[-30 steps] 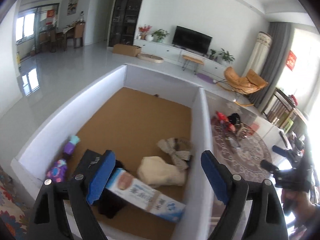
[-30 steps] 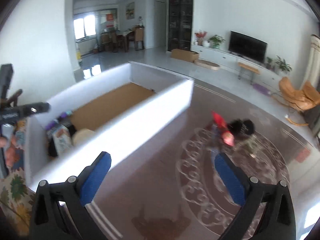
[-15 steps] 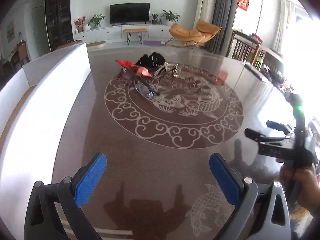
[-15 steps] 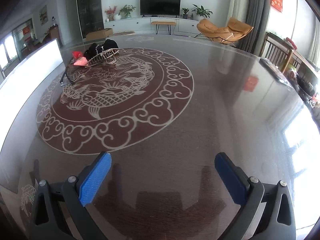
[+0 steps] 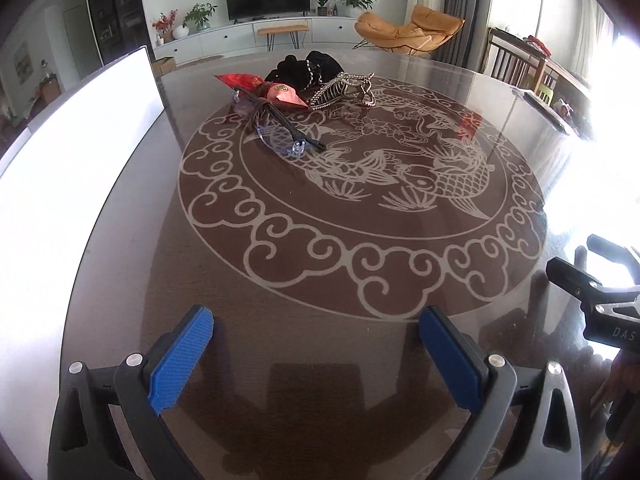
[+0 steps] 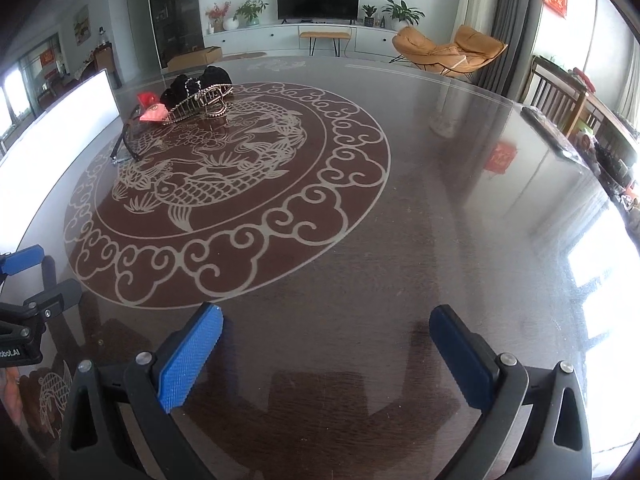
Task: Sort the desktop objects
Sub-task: 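Close the left gripper on the clear eyeglasses and lift them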
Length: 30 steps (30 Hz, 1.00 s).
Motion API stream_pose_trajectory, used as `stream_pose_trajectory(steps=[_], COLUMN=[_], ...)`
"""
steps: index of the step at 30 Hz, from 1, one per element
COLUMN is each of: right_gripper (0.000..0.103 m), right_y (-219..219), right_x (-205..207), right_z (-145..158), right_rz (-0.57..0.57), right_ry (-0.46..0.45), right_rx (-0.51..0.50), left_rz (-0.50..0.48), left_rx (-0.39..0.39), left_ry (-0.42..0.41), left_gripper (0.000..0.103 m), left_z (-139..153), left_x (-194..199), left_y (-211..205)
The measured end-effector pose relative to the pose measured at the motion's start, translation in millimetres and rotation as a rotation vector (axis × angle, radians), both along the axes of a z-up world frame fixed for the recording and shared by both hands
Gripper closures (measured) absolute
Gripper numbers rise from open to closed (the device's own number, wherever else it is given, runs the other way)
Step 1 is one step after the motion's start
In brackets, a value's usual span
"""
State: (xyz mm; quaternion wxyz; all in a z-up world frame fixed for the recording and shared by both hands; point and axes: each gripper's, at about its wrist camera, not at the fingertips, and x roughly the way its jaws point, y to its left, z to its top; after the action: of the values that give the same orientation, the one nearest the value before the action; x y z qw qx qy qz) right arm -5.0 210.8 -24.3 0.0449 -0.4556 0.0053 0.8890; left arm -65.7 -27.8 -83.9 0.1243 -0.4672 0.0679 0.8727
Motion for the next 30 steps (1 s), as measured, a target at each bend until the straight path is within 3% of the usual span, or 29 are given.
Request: stream_pose_trajectory(steps=[8, 11, 16, 17, 20, 23, 30], right_gripper=[0.0, 0.0, 0.0, 0.0, 0.0, 0.0, 0.0], right_y=[1.1, 1.0, 1.2, 1.0, 0.8, 0.9, 1.2], right_x=[0.8, 0.9, 0.9, 1.0, 1.1, 1.1, 1.1], right_z=[-0.3, -0.3, -0.2, -0.2, -0.2, -0.2, -0.1], right_rz=[-0.001, -0.001, -0.001, -0.001, -0.001, 0.0, 0.0], right_ry=[-0.004, -0.004, -0.004, -0.004, -0.004, -0.004, -0.004], right_rx=[-0.012, -0.013, -0.013, -0.013, -0.013, -0.013, -0.014], left_rz=[-0.018, -0.017, 0.078, 0.085, 0.071, 0.034, -0.049], left_rx=[-0.001, 0.062, 0.076, 0.075, 0.014, 0.017, 0.042], left_ry=[-0.026, -0.041, -0.045, -0.058, 0.006, 0.035, 0.04], left_gripper=[0.0, 0.0, 0.0, 0.004, 0.055, 0.086, 0.09], left_z=[2.3, 7.0, 11.2, 8.9, 12.8, 14.9, 17.5], left_x=[-73.7, -110.7, -163.7, -170.4, -170.5, -159.7, -75.3], left_y=[15.5, 19.1, 12.6, 9.8, 3.8, -10.0, -50.1])
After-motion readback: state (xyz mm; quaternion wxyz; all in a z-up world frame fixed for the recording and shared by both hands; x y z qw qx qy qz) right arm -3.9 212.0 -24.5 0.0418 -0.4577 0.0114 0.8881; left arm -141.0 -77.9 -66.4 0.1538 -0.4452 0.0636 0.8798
